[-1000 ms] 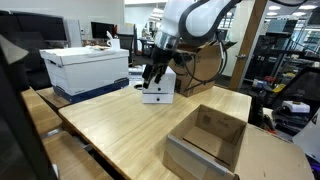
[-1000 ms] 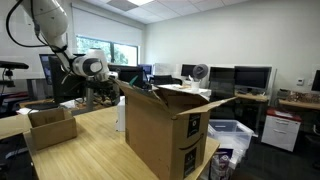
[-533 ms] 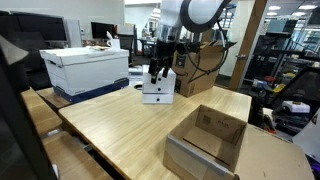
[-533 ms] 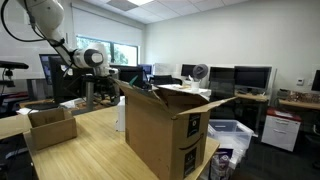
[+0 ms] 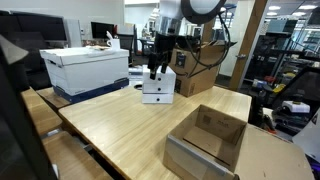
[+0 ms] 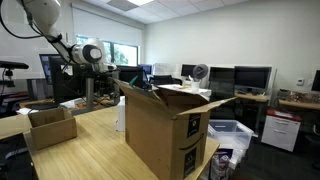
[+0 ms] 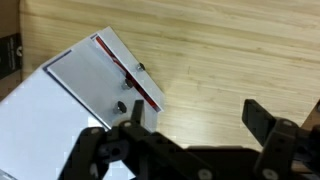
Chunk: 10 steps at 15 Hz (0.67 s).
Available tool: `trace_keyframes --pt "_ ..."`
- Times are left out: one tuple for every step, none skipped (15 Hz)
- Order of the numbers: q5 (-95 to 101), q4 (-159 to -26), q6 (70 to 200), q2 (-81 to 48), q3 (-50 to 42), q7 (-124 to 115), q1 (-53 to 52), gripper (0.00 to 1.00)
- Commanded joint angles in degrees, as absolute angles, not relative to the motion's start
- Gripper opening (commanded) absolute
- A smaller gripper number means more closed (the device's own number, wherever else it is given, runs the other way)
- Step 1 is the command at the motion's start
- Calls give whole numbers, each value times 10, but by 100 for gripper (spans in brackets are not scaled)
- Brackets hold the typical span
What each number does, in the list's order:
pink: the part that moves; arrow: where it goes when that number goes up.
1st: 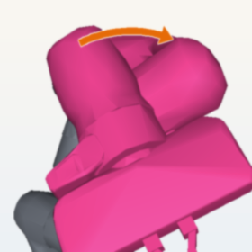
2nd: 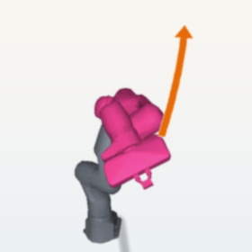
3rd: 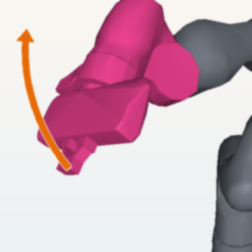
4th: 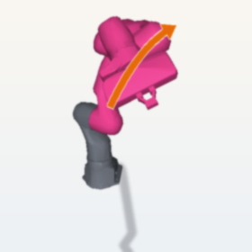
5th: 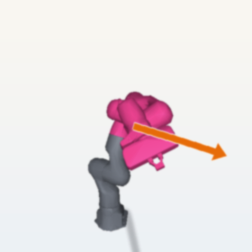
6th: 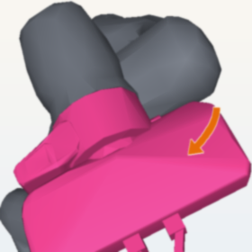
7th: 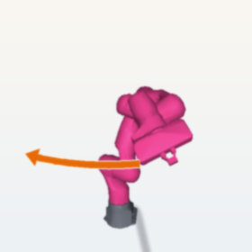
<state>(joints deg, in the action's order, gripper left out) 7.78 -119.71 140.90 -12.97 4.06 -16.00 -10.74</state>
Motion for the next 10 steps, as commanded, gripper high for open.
trace_keyframes --pt "74 -1198 1400 -123 46 -130 -102 100" --pt "69 -1198 1405 -125 48 -119 -99 100" --pt "62 -1199 1409 -126 51 -103 -96 100" --pt "58 -1199 1411 -127 51 -93 -94 100" --pt "53 -1199 1411 -127 52 -82 -92 100" --pt "50 -1199 1412 -127 53 -71 -90 100" --pt "46 -1198 1409 -127 53 -63 -89 100" --pt "41 -1198 1412 -128 54 -50 -87 100" --pt "34 -1199 1419 -128 57 -29 -83 100" --pt "27 -1200 1428 -128 60 -9 -79 100"
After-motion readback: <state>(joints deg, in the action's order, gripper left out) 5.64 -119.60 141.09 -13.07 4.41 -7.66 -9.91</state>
